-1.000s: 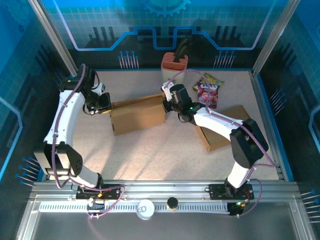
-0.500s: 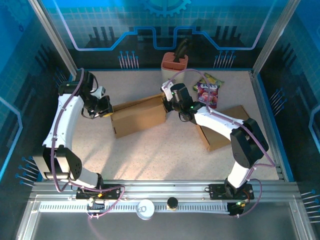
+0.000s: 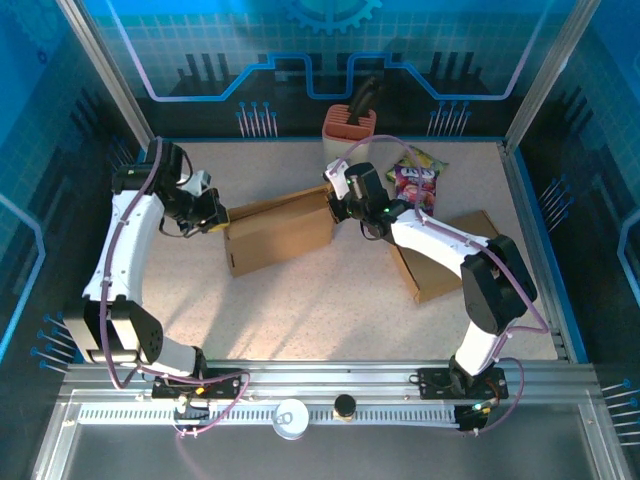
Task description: Fold the paper box
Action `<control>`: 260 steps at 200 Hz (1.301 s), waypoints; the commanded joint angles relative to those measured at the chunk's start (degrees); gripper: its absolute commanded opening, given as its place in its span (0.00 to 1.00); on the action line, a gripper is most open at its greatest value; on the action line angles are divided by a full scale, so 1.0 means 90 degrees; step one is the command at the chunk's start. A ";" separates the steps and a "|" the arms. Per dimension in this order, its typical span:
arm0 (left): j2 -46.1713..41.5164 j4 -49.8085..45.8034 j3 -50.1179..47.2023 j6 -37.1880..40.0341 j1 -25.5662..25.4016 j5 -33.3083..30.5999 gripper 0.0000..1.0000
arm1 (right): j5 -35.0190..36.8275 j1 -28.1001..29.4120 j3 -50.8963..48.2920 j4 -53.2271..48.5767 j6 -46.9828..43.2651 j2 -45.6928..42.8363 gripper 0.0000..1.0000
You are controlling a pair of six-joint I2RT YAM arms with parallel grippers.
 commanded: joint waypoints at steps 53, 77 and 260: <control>-0.0299 0.0530 -0.0615 -0.0091 -0.0011 0.1192 0.00 | -0.0827 0.0034 0.0107 -0.0542 -0.0186 0.0285 0.00; -0.0373 0.0467 -0.0697 0.0003 -0.0008 0.1116 0.00 | -0.0758 0.0031 0.0213 -0.0675 -0.0131 0.0317 0.00; -0.0849 0.0082 -0.1230 0.0458 0.0001 0.0077 0.00 | -0.0700 -0.0106 0.0498 -0.1168 0.0185 0.0560 0.00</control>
